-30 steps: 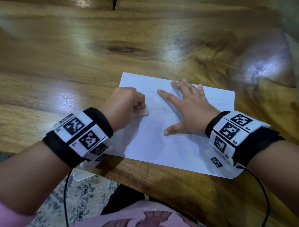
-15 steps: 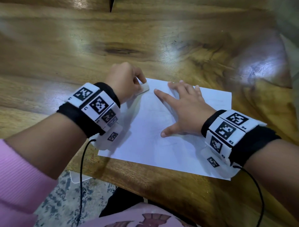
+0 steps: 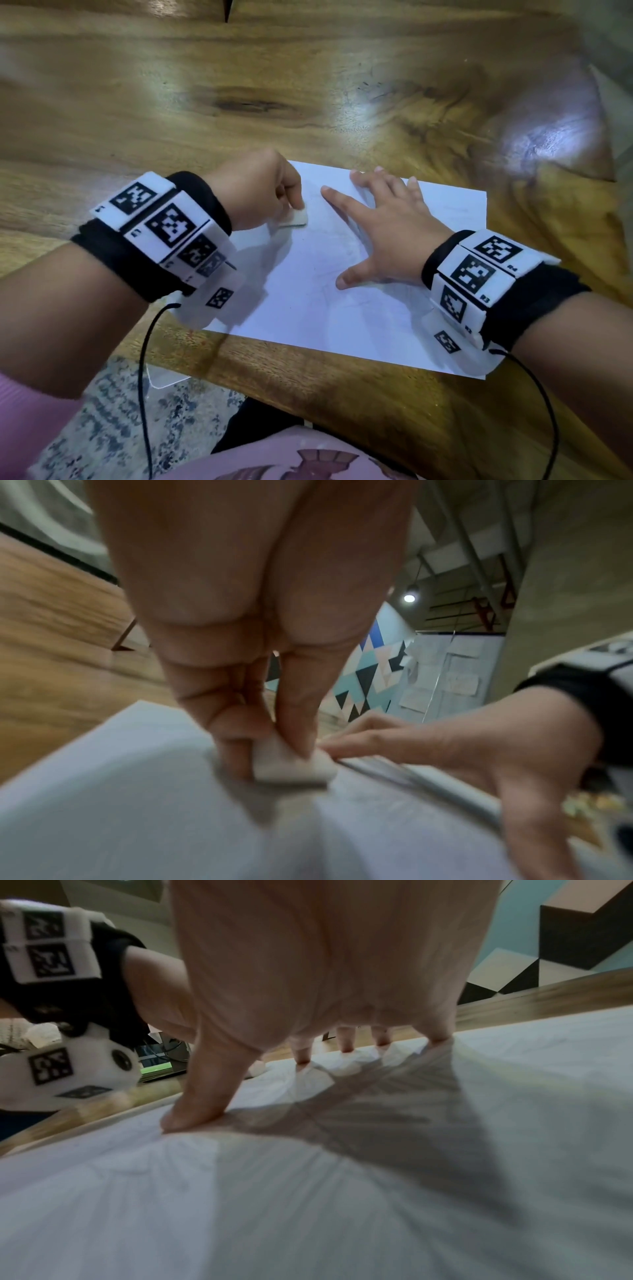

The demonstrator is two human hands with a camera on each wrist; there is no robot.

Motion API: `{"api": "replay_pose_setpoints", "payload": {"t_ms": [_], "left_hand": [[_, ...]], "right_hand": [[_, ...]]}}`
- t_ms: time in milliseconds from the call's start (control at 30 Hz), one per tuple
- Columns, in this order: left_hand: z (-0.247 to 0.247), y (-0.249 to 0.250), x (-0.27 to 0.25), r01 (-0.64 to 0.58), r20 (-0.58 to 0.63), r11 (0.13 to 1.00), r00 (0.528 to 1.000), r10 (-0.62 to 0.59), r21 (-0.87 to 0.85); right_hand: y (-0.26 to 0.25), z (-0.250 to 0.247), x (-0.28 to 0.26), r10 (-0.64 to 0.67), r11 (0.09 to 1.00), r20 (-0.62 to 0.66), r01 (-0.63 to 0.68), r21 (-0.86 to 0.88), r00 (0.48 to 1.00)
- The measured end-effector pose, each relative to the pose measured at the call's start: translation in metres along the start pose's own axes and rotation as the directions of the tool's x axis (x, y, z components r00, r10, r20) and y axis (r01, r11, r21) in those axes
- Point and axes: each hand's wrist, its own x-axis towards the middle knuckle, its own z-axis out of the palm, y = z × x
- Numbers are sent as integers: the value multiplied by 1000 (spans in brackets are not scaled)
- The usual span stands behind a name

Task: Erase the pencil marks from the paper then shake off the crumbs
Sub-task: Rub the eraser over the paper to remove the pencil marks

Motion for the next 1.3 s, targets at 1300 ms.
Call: {"api": "replay_pose_setpoints", "payload": {"t_ms": [1300], "left_hand": [[11,19,-1,-45,-124,998,991,50,37]], "right_hand": [[0,0,-1,12,1000,-16,-12,0,1000]]}}
